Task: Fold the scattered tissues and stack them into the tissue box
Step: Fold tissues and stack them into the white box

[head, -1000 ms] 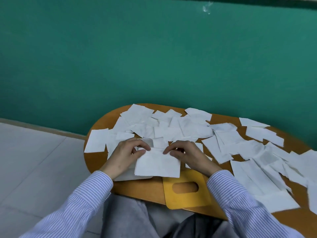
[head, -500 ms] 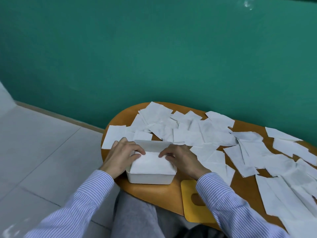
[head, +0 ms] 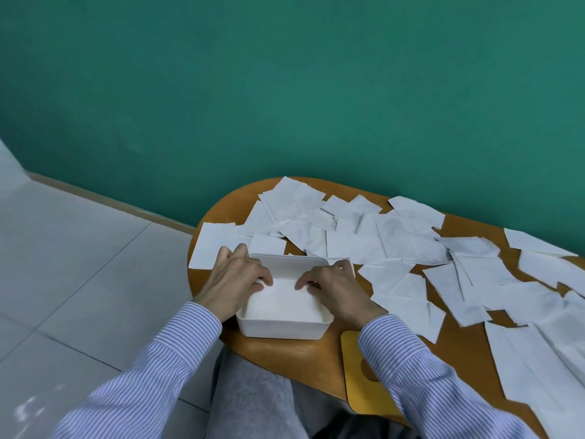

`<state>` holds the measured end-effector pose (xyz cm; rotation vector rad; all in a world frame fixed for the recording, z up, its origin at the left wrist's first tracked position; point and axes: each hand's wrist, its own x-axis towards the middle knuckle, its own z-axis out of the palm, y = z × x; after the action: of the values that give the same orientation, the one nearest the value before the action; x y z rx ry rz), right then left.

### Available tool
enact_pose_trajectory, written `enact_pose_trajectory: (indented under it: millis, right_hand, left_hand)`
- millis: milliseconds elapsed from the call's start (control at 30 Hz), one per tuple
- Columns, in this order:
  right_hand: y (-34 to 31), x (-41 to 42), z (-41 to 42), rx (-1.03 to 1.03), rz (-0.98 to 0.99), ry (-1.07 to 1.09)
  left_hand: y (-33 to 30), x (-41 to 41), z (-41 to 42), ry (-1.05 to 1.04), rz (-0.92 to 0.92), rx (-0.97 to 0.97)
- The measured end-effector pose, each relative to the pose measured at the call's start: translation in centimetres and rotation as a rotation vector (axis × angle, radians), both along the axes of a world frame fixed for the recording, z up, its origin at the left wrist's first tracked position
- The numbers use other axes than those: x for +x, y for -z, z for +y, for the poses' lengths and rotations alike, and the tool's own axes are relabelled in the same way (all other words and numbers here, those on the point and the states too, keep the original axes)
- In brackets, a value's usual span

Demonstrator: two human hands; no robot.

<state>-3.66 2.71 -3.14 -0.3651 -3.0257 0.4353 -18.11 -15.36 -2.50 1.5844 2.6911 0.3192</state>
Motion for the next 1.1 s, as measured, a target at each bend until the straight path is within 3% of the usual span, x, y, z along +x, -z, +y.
enact_pose_trajectory:
  millis: [267, 467, 600, 833, 967, 1100]
  right_hand:
    - [-0.4, 2.1, 0.4, -0.006, 0.137, 0.013]
    - [-1.6, 6.7, 1.5, 0.071, 0.211, 0.088]
    - [-1.4, 10.1, 2.8, 0.152, 0.191, 0.106]
    - [-0.5, 16.3, 5.4, 0.157, 0.165, 0.265]
    - [2.0, 19.8, 7.4, 0.067, 0.01, 0.359]
    - [5.1, 22.1, 8.9, 0.005, -0.108, 0.364]
  left_hand:
    - [0.0, 1.9, 0.3, 0.066, 0.058, 0.169]
    - [0.2, 5.6, 2.6, 0.124, 0.177, 0.183]
    - [-0.1, 8.6, 5.1, 0.207, 0.229, 0.139]
    - [0.3, 14.3, 10.0, 0.311, 0.15, 0.076]
    - [1.9, 17.0, 12.8, 0.35, -0.001, -0.074]
    - [4.1, 18.5, 14.7, 0.407, -0.022, -0.202]
